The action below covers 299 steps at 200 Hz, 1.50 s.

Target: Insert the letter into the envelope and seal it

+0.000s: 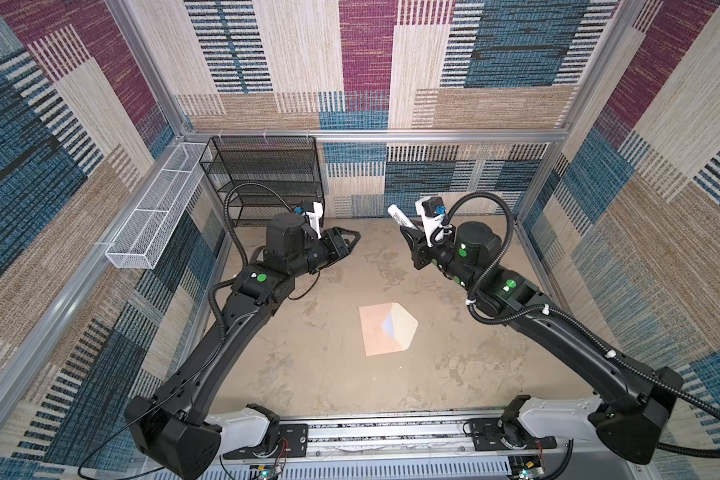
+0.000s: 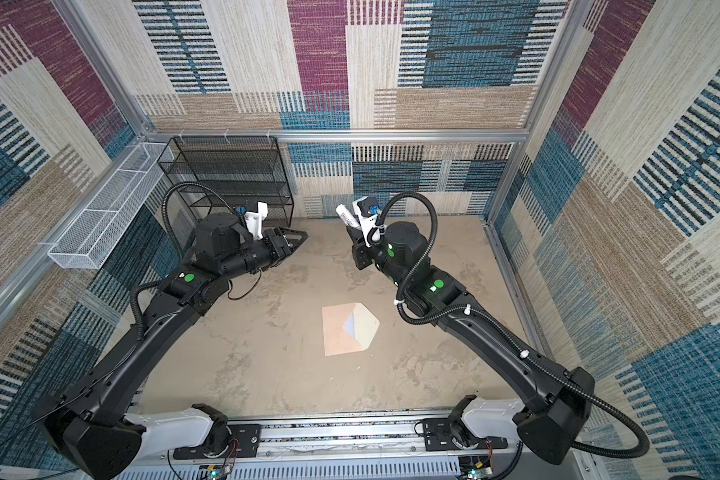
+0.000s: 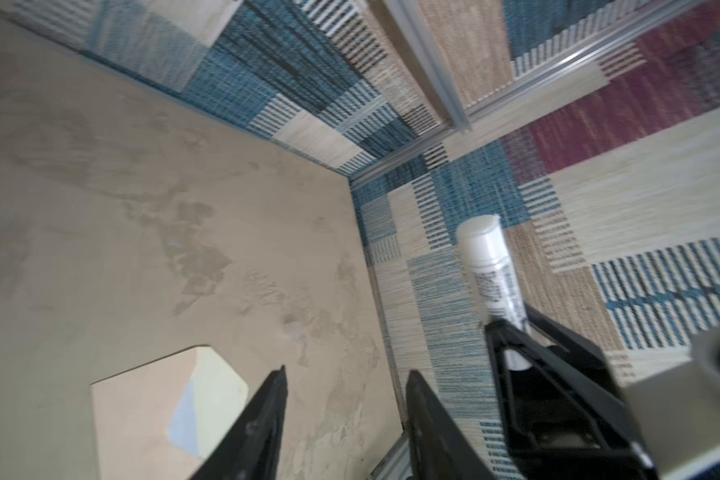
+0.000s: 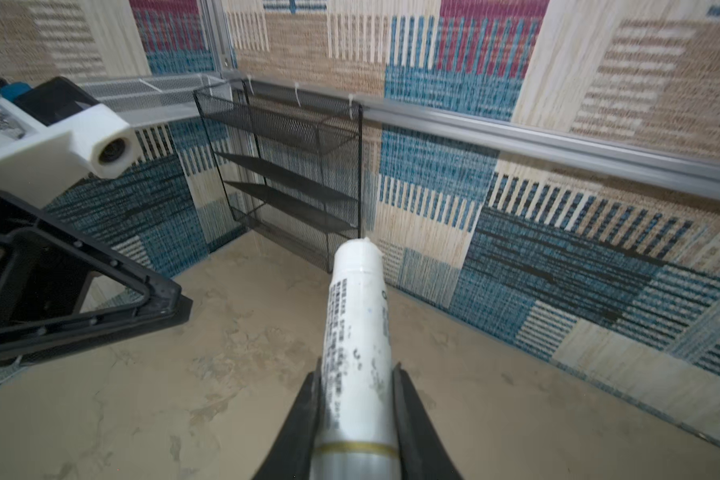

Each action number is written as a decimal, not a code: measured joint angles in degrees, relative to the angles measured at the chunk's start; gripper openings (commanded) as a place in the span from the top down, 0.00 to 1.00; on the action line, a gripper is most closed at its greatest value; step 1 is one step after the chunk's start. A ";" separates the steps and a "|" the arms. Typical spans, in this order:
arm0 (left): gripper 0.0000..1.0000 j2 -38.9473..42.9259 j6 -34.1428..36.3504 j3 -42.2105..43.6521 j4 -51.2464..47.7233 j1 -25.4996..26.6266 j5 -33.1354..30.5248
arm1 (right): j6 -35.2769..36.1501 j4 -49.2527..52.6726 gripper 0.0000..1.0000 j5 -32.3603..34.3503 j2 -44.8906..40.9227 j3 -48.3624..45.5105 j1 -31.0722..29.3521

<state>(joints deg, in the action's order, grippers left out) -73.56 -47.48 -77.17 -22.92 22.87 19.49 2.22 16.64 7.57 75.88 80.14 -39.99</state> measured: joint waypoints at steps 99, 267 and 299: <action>0.86 -10.82 4.48 14.29 -12.44 -1.55 13.51 | -17.27 54.95 0.92 -10.71 25.55 32.57 0.35; 0.97 -32.76 6.71 13.99 -1.29 0.13 18.58 | -26.05 59.76 0.89 -15.34 39.98 28.20 -5.27; 0.97 -35.12 6.93 12.26 -0.17 0.13 19.15 | -26.60 59.69 0.89 -14.40 42.01 28.15 -5.60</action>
<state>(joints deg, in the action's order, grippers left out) -108.68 -40.56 -64.90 -23.09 23.00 38.63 -24.38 76.34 -6.83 117.89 108.29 -45.58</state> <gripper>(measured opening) 0.052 0.261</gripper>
